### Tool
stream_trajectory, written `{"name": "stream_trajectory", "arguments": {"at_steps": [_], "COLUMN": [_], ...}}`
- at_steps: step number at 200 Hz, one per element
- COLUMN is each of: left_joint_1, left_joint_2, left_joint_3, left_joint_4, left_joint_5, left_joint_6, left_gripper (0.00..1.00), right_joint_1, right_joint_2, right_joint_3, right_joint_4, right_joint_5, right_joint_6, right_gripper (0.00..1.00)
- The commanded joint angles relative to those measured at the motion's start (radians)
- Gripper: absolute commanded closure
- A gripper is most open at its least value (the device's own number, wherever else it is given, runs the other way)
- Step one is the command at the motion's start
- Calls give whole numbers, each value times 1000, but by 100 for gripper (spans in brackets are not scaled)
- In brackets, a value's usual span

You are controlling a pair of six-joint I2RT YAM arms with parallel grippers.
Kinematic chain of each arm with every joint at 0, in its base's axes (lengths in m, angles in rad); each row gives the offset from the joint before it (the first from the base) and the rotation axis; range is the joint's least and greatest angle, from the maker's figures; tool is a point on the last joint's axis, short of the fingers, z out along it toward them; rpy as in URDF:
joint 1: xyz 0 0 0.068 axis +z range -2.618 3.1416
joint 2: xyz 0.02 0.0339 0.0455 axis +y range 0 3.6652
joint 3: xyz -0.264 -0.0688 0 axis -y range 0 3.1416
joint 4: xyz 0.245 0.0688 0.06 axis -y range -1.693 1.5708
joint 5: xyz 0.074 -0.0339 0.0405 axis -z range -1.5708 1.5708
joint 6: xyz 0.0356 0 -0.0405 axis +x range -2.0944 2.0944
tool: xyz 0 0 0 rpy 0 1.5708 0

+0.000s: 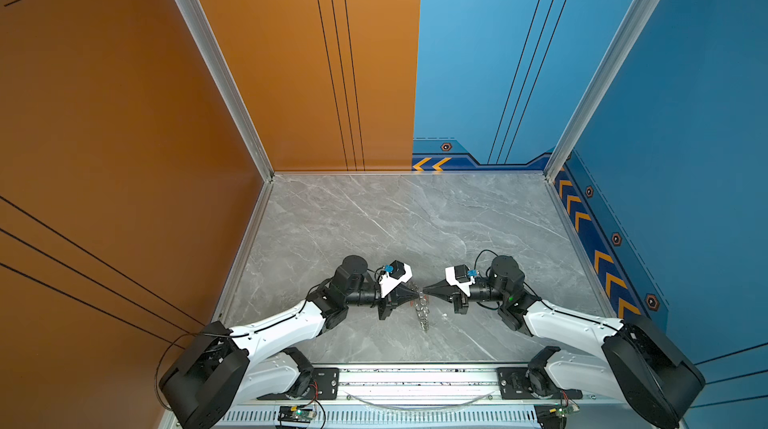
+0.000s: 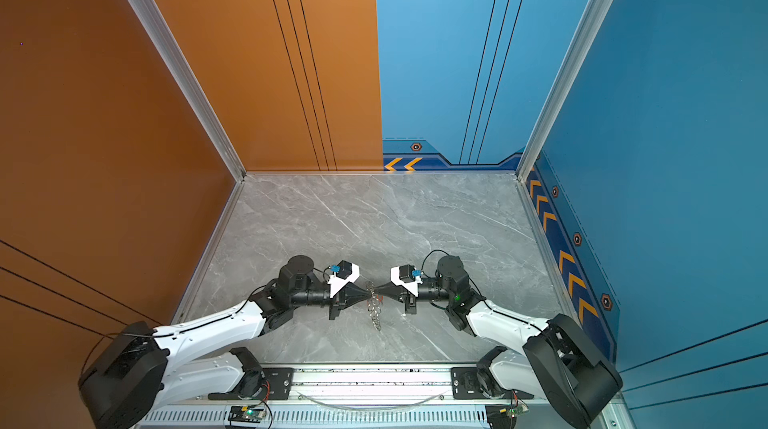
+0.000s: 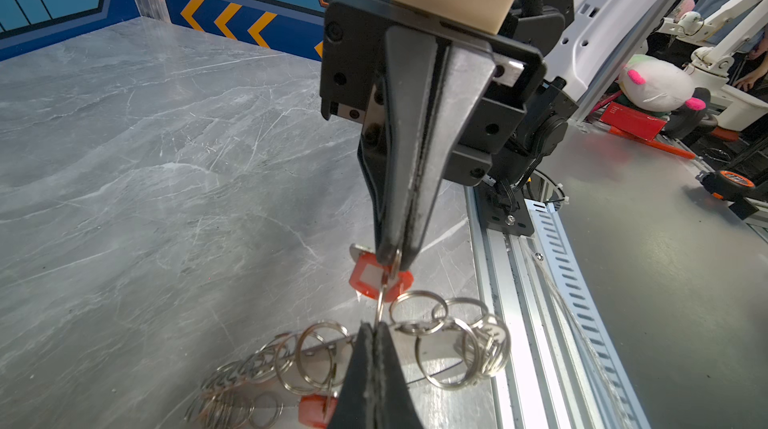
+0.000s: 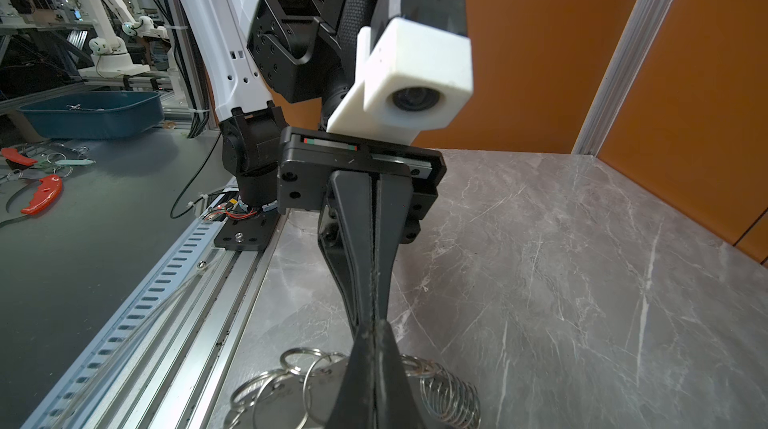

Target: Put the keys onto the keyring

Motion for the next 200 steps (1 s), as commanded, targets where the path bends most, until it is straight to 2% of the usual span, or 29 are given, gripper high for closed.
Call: {"name": "stream_trajectory", "arguments": {"at_steps": [1, 200], "left_joint_1": [6, 8], "left_joint_2": [6, 16], "left_joint_3": [21, 26], "left_joint_4": [0, -1], "left_joint_5": [31, 25], "left_joint_6": [-10, -14], "left_gripper": [100, 100], "right_joint_1": [5, 6], "right_joint_2": [-4, -8], "right_joint_3": [-4, -1], "right_joint_4": [-18, -18], "right_joint_5": [29, 4], "right_joint_6": [-16, -13], "right_gripper": [100, 100]}}
